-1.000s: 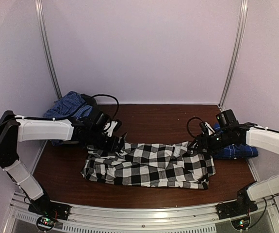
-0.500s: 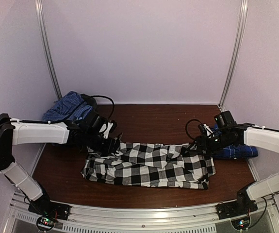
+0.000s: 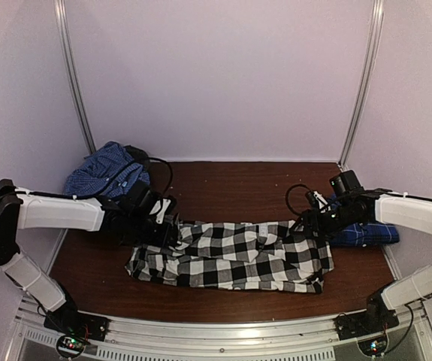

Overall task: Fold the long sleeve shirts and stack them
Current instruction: Fold the sleeve of the rectangle-folded shirt.

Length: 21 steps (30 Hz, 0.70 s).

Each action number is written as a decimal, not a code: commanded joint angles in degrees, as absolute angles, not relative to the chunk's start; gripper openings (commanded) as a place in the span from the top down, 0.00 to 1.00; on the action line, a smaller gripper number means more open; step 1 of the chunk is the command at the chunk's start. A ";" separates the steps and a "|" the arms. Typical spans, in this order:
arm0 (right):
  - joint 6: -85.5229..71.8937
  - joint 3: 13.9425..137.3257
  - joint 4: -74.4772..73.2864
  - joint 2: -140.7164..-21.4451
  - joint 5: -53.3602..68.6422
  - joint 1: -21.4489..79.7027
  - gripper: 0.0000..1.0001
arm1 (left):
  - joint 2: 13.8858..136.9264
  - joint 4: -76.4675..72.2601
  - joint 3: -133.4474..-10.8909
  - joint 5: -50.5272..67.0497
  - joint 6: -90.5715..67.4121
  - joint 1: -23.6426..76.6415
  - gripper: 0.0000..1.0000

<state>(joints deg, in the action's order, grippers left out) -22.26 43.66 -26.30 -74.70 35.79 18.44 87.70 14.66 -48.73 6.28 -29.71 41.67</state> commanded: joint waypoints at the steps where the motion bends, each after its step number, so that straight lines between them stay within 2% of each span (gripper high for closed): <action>1: -21.80 44.65 -25.93 -74.88 34.69 18.11 0.24 | 88.39 11.52 -50.06 4.12 -28.88 41.30 0.74; 14: -22.29 46.11 -25.96 -71.53 31.46 18.43 0.25 | 85.51 19.55 -56.20 -13.29 -27.74 41.31 0.34; 18: -22.99 46.31 -26.24 -70.59 28.98 19.08 0.25 | 83.72 19.02 -56.16 -12.38 -27.64 41.31 0.30; 21: -23.41 46.18 -27.57 -70.58 25.35 20.26 0.25 | 82.77 14.50 -54.80 -4.96 -26.76 41.31 0.29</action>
